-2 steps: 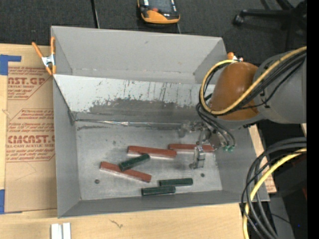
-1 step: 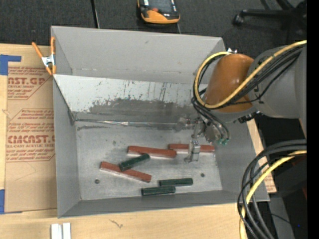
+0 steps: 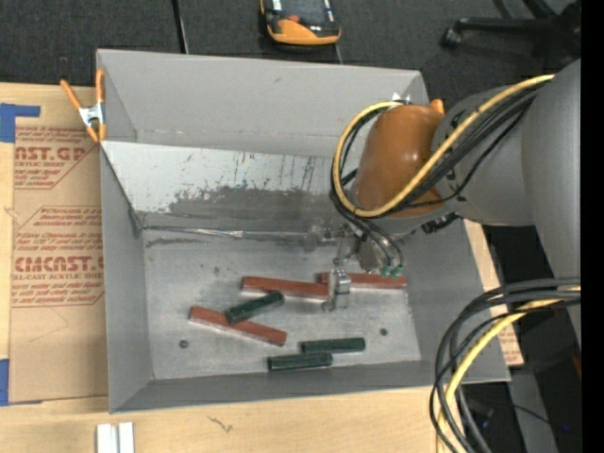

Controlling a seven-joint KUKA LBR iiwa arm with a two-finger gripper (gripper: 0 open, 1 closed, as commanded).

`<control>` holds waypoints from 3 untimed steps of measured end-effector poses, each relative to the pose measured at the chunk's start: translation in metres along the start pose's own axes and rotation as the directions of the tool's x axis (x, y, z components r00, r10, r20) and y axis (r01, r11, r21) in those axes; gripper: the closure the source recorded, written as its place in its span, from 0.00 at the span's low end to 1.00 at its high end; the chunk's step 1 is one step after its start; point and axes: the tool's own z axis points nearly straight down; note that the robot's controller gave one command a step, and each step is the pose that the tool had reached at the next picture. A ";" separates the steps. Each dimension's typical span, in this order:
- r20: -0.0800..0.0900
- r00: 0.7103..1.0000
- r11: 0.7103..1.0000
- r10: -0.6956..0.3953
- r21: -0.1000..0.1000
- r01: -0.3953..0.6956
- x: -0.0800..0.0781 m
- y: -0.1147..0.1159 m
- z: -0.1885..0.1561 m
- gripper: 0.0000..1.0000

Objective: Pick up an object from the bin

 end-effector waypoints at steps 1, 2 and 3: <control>-0.002 1.000 1.000 0.007 -0.001 -0.007 -0.004 -0.009 0.032 0.00; 0.001 1.000 1.000 0.016 -0.001 -0.016 -0.011 0.029 0.030 1.00; 0.001 1.000 1.000 0.016 -0.001 -0.016 -0.011 0.029 0.030 1.00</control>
Offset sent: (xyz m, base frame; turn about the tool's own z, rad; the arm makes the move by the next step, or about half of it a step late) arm 0.0071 0.0285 -0.0304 0.0175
